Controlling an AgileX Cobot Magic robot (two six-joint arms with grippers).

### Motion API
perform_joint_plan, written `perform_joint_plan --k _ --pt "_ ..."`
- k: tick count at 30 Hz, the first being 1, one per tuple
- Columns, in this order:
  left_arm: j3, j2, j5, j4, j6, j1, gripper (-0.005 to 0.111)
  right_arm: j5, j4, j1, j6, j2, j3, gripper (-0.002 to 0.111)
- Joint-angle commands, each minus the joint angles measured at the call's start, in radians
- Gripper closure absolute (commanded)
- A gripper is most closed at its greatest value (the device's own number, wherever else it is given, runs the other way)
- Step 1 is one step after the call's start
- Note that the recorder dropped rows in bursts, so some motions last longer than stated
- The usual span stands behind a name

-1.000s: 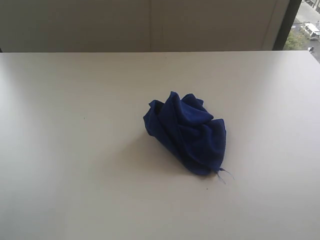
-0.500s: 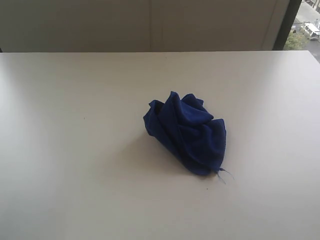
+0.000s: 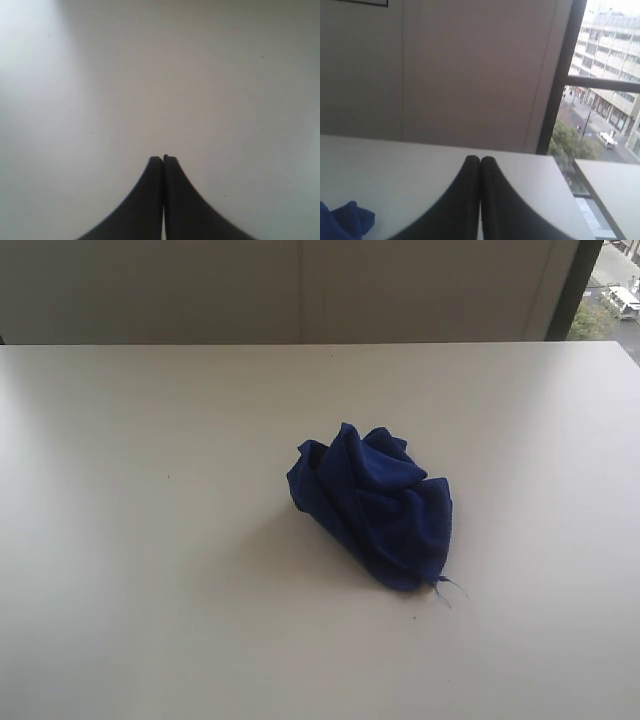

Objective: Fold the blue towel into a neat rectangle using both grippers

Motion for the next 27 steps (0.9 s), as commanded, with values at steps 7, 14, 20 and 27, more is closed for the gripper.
perform_joint_plan --k 7,14,20,27 --pt "0.006 -0.004 -0.004 -0.011 -0.005 0.002 0.107 -0.018 -0.002 -0.007 0.037 0.308 -0.011 0.108" --pt "0.006 -0.004 -0.004 -0.011 -0.005 0.002 0.107 -0.018 -0.002 0.010 0.251 0.490 -0.013 0.108" --pt "0.006 -0.004 -0.004 -0.011 -0.005 0.002 0.107 0.079 -0.002 0.132 0.245 0.636 -0.070 0.108" --pt "0.006 -0.004 -0.004 -0.011 -0.005 0.002 0.107 0.046 -0.002 0.299 0.238 0.792 -0.105 0.108"
